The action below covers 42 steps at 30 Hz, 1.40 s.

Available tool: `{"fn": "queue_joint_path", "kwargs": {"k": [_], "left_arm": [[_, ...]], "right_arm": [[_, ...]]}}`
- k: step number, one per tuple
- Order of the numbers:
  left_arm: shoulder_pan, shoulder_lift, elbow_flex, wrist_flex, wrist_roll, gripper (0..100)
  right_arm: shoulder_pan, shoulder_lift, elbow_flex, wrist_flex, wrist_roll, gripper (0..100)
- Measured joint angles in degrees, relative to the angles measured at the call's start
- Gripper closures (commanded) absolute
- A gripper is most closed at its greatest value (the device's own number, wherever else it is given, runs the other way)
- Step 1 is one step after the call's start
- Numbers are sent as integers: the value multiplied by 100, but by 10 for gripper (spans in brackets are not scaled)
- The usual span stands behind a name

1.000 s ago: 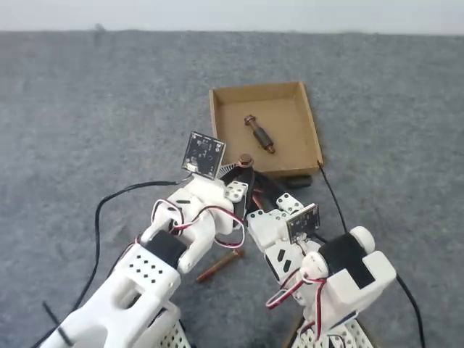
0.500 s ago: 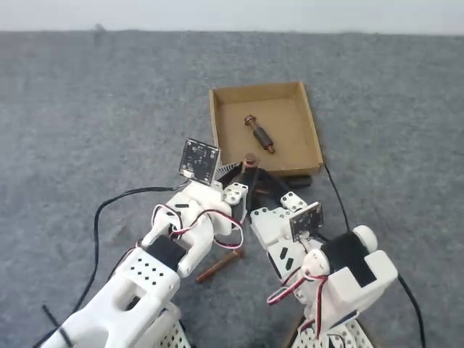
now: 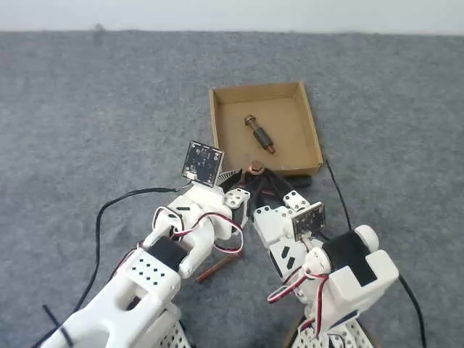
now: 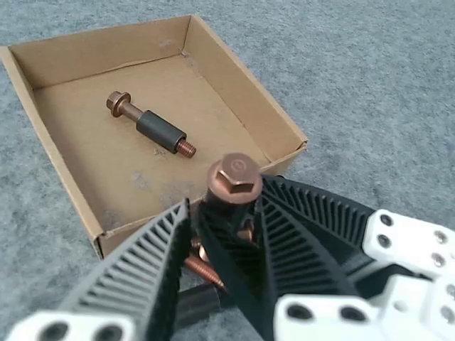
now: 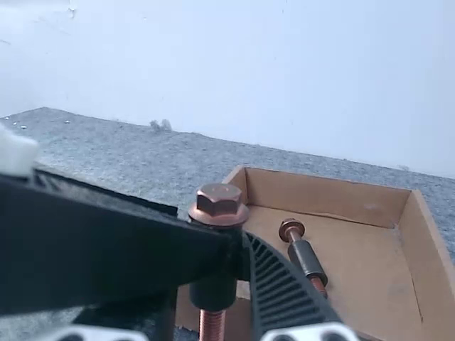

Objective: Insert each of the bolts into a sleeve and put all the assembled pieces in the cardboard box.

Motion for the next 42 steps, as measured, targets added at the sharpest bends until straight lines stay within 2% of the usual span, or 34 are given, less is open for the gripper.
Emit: {"fn": "queue_joint_path", "kwargs": {"k": [7,13,24,29,39,42], "left_arm": [[35,-404,18,158,-18,859],[88,-1714,97,677,378,859],[62,-4026,721,1319,431,869],[-580,-4571,976,1345,431,995],[-1899,-5275,1662,1354,431,989],[-2259,-5284,1705,1626,431,989]], "right_arm": [[18,-9,0,0,0,992],[9,-9,0,0,0,992],[18,-9,0,0,0,992],[35,-9,0,0,0,992],[176,-9,0,0,0,992],[211,-9,0,0,0,992]]}}
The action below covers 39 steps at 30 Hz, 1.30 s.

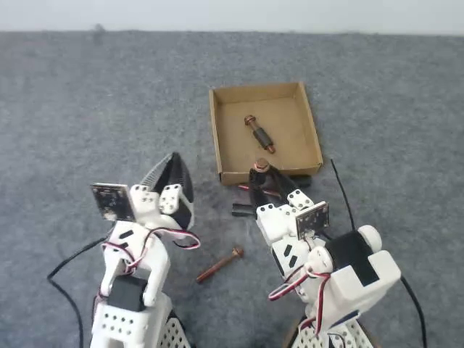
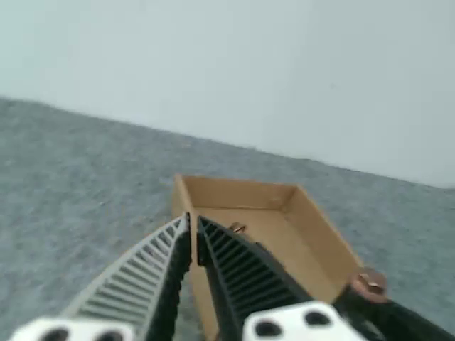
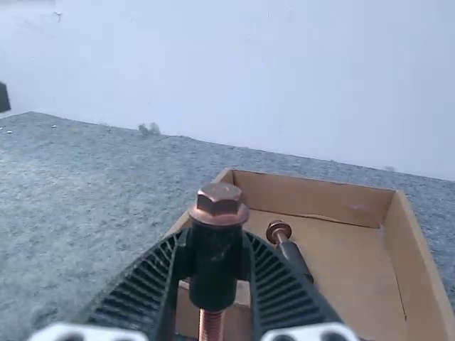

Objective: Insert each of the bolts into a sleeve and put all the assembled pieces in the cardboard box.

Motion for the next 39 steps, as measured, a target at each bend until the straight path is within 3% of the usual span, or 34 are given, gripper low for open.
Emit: {"fn": "queue_joint_path", "kwargs": {"k": [8,15,20,25,29,39], "left_arm": [[-949,-9,0,1407,-132,989],[-1749,-9,0,2497,-1574,989],[-1908,-9,0,2743,-2057,989],[-1925,-9,0,2822,-2075,989],[-1925,-9,0,2822,-2075,989],[-1925,-9,0,2822,-2075,988]], "right_arm": [[229,0,0,-70,0,992],[264,-9,0,-70,0,992],[255,-466,88,-70,0,992],[510,-958,53,-18,0,992],[853,-1354,-396,949,0,992],[1240,-2444,-1960,4659,0,992]]}}
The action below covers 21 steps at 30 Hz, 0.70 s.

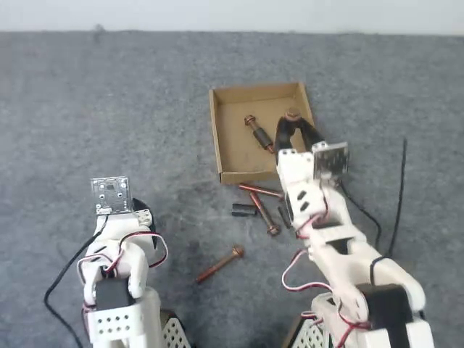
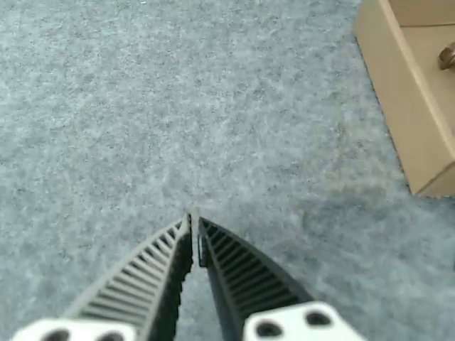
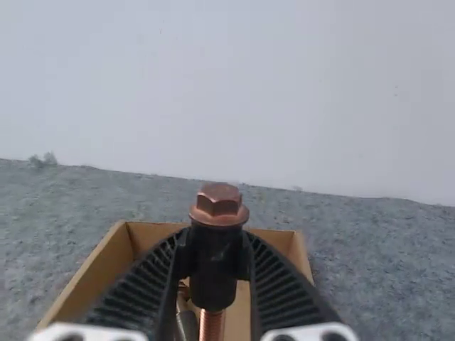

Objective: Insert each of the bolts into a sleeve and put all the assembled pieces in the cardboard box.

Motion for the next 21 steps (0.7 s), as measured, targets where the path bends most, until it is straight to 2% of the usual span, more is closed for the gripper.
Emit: {"fn": "queue_joint_path", "kwargs": {"k": [6,13,21], "left_arm": [[0,0,0,0,0,988],[0,0,0,0,-26,988],[0,0,0,0,-35,988]], "right_arm": [[0,9,-1284,1952,0,992],[0,1187,-2998,3622,0,992],[9,2382,-4510,5398,615,992]]}}
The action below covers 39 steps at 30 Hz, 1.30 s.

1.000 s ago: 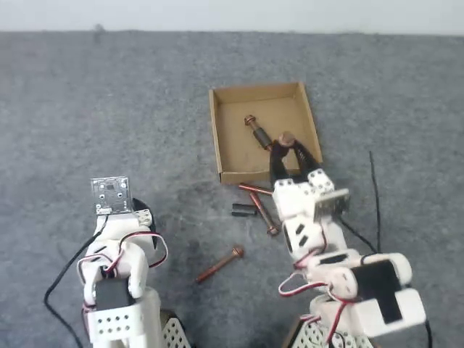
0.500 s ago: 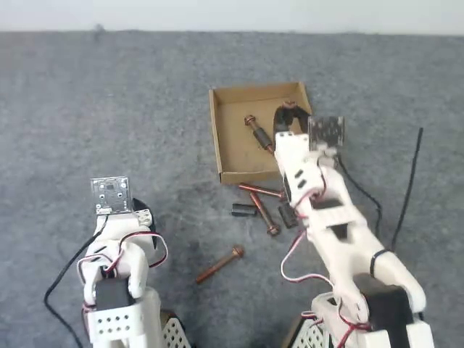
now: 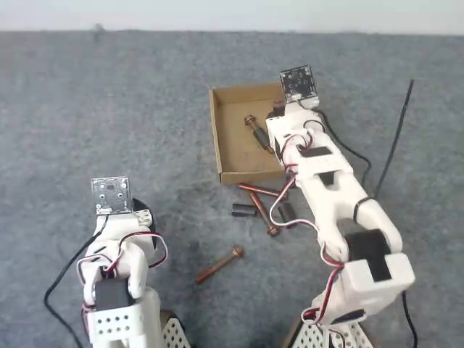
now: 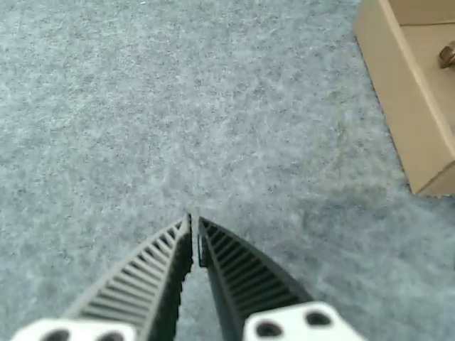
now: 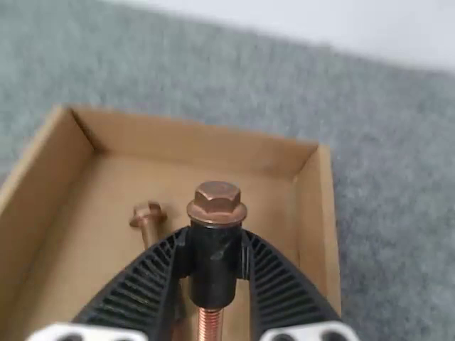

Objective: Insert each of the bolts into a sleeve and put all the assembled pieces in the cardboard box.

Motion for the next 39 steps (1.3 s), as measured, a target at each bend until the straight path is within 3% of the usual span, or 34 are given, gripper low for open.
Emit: {"fn": "queue_joint_path", "kwargs": {"k": [14,20,23,30,39], "left_arm": [[0,0,0,0,0,988],[0,0,0,0,0,988],[0,0,0,0,0,988],[0,0,0,0,0,988],[0,0,0,0,0,988]], "right_arm": [[0,765,-1600,2479,70,981],[0,826,-2154,3297,70,786],[0,818,-2382,3552,70,813],[0,791,-2541,4044,70,998],[-9,-193,-2541,5468,-237,991]]}}
